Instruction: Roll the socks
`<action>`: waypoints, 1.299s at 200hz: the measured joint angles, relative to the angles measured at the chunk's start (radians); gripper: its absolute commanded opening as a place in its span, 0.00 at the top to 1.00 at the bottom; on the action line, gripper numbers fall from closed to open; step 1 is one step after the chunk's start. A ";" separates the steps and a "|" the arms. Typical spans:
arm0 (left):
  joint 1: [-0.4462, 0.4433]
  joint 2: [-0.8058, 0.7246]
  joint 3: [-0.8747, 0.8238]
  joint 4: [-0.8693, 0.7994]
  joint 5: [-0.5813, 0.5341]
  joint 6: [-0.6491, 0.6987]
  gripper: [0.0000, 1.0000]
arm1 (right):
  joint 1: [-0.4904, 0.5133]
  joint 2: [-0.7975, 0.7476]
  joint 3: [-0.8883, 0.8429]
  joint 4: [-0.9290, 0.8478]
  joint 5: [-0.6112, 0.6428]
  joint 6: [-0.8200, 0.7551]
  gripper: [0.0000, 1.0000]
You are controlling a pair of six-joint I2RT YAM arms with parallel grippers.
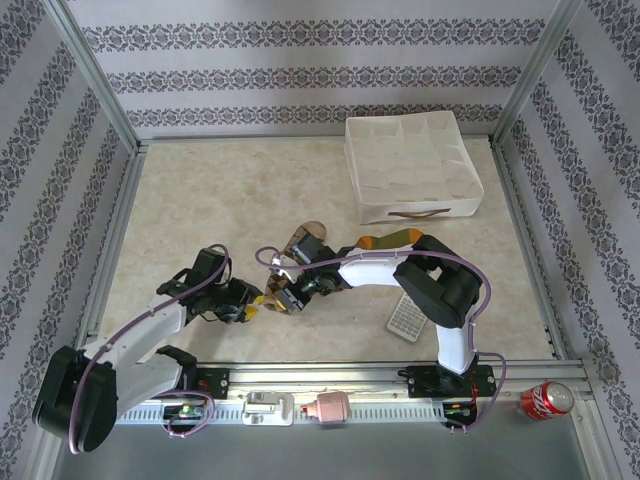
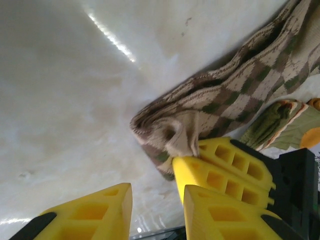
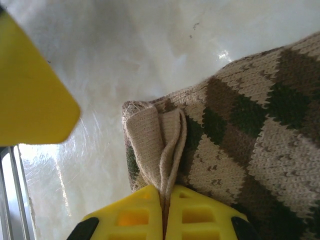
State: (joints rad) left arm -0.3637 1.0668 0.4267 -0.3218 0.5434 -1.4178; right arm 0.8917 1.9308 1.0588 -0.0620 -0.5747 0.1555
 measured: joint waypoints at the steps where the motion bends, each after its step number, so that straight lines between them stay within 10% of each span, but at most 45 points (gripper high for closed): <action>1: -0.001 0.002 0.000 0.003 0.000 -0.002 0.65 | 0.000 0.000 0.000 0.000 0.000 0.000 1.00; 150: -0.028 0.166 -0.029 0.178 -0.045 -0.141 0.60 | -0.006 0.012 0.006 0.006 -0.027 0.007 1.00; 184: -0.029 0.207 -0.015 0.160 -0.031 -0.166 0.93 | -0.006 0.014 0.006 0.006 -0.038 0.007 1.00; 260: -0.052 0.154 -0.011 0.139 -0.072 -0.203 1.00 | 0.077 -0.268 -0.218 0.077 0.210 -0.214 0.43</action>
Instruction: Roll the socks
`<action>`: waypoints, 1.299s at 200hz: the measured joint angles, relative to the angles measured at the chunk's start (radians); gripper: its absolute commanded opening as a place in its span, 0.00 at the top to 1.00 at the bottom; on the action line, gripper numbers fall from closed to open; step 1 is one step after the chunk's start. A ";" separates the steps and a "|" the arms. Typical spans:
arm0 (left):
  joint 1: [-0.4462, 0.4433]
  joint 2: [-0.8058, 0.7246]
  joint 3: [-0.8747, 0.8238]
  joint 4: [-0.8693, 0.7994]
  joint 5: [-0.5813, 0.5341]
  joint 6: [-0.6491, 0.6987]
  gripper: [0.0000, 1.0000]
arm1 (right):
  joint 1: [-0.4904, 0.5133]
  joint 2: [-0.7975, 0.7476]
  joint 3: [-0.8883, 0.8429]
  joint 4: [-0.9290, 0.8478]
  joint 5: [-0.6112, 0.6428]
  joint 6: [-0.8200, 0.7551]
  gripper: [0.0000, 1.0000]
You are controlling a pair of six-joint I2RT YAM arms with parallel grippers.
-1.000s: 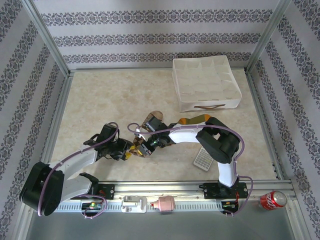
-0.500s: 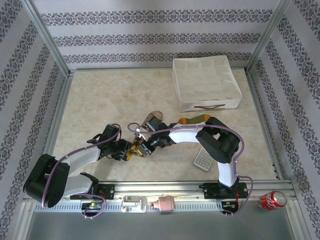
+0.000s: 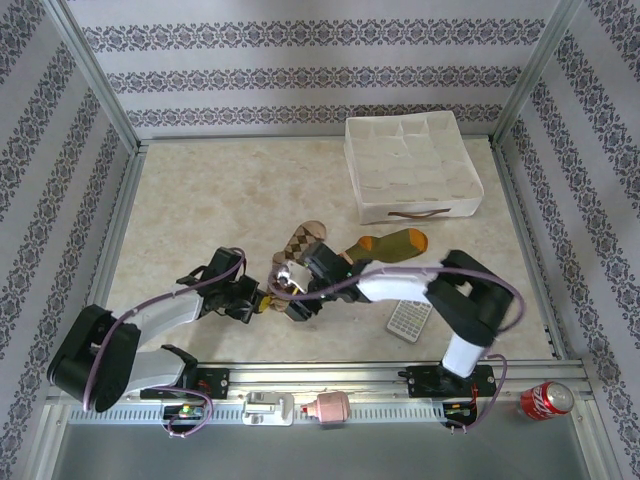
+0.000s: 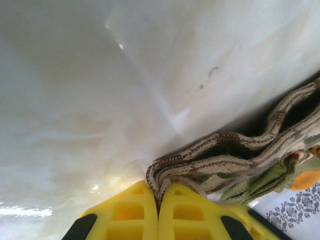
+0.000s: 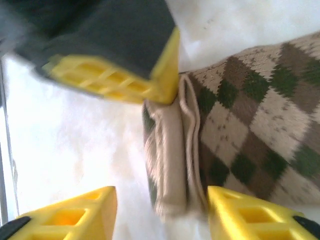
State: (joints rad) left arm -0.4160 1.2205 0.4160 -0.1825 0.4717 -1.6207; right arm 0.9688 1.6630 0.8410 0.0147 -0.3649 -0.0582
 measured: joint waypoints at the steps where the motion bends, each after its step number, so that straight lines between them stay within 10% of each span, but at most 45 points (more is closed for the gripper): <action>1: 0.000 -0.002 -0.001 -0.002 -0.001 0.000 1.00 | 0.003 -0.006 -0.003 0.001 0.006 -0.005 0.43; 70: -0.001 -0.124 -0.044 -0.119 -0.021 -0.038 1.00 | 0.279 -0.084 -0.063 0.092 0.401 -0.354 0.45; 134: -0.001 -0.113 -0.040 -0.119 -0.020 -0.039 1.00 | 0.323 0.110 0.007 0.146 0.558 -0.495 0.54; 222: 0.026 -0.102 -0.032 -0.123 -0.010 -0.033 1.00 | 0.315 0.197 0.065 0.180 0.618 -0.465 1.00; 260: 0.064 -0.130 -0.023 -0.161 -0.005 -0.006 0.72 | 0.276 0.197 0.079 0.172 0.536 -0.385 1.00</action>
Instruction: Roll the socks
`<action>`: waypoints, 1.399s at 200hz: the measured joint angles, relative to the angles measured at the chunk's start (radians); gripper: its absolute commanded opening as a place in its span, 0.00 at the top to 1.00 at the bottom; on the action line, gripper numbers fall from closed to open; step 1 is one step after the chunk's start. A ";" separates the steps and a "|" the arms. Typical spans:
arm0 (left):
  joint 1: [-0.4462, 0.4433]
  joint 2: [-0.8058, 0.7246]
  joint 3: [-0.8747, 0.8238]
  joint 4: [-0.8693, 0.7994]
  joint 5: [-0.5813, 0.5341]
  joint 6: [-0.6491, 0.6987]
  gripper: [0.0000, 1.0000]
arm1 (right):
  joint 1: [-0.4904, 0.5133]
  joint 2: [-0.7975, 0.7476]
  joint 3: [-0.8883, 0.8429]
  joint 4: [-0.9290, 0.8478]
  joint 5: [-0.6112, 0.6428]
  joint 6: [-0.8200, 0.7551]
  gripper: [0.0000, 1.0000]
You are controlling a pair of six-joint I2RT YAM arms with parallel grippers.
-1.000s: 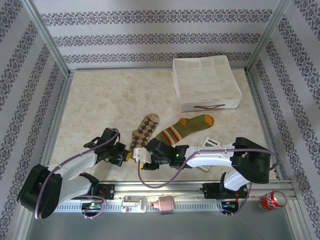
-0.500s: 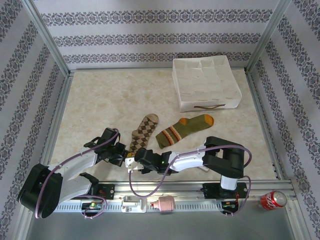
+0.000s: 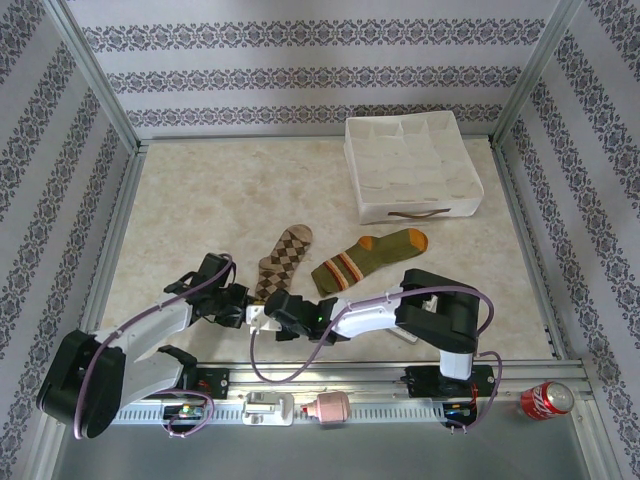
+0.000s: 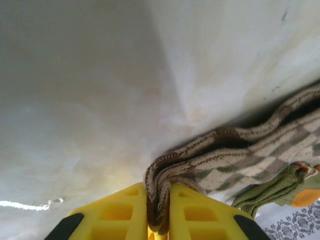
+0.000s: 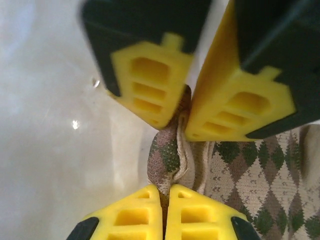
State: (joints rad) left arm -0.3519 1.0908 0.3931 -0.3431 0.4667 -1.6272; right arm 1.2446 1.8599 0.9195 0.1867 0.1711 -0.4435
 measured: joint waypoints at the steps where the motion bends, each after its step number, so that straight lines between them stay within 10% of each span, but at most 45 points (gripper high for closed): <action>1: 0.002 -0.002 0.000 -0.002 0.000 0.002 0.71 | -0.002 0.000 0.001 -0.001 -0.005 0.004 1.00; 77: 0.130 -0.100 0.002 -0.093 0.032 0.062 0.53 | -0.155 -0.002 0.047 -0.086 -0.377 0.217 1.00; 239: 0.008 -0.006 -0.033 0.129 0.053 -0.005 0.54 | -0.375 0.176 0.195 -0.172 -0.985 0.587 1.00; 280: -0.009 0.077 -0.032 0.180 0.046 -0.012 0.70 | -0.381 0.196 0.211 -0.179 -1.032 0.625 1.00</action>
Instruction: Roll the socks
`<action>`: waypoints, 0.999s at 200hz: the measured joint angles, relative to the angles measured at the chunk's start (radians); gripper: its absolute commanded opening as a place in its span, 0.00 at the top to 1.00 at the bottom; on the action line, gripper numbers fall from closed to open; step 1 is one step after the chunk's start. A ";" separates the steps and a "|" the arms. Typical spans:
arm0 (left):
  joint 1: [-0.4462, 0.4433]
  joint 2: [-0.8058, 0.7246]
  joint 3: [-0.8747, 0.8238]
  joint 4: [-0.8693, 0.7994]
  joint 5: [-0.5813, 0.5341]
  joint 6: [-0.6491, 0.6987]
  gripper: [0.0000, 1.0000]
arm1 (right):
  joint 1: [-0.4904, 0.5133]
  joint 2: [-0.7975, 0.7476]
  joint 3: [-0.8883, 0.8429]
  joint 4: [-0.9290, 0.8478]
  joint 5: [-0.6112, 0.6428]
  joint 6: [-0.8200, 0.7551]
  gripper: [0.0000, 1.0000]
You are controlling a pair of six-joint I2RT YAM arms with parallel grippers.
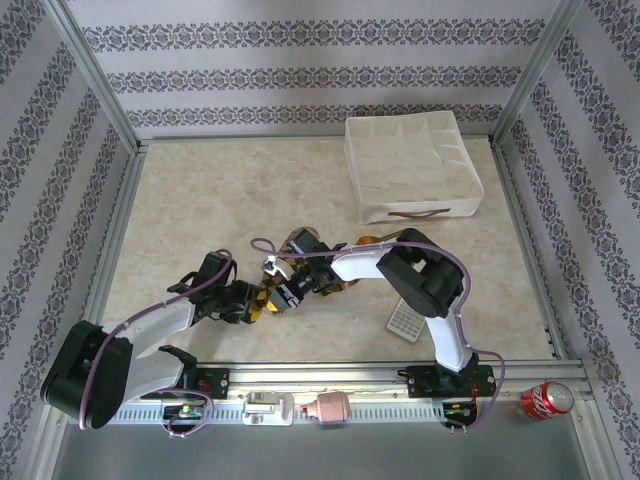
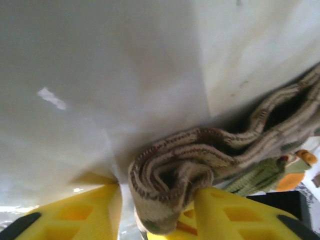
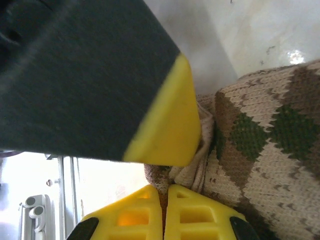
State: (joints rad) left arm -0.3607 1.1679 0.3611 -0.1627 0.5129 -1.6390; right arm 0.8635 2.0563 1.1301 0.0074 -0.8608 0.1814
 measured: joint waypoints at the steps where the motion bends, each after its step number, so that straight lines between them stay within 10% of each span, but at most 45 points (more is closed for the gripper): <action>1: 0.000 0.001 0.000 0.000 0.000 0.000 0.70 | 0.000 0.000 0.000 0.000 0.000 0.000 1.00; 50: -0.013 0.032 0.043 -0.046 -0.013 0.006 1.00 | -0.004 0.001 -0.004 -0.007 -0.017 -0.002 1.00; 76: -0.021 0.006 0.051 -0.114 -0.017 0.009 1.00 | 0.012 -0.062 -0.064 0.021 0.059 -0.055 0.72; 135: -0.024 -0.082 0.051 -0.283 -0.054 0.008 1.00 | 0.272 -0.437 -0.341 0.084 0.600 -0.381 0.53; 200: -0.024 -0.061 0.067 -0.298 -0.054 0.008 1.00 | 0.468 -0.327 -0.313 0.180 0.998 -0.644 0.56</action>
State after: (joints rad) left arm -0.3851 1.1069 0.4278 -0.4606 0.4591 -1.6310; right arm 1.3319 1.7298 0.8173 0.1871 0.1371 -0.4629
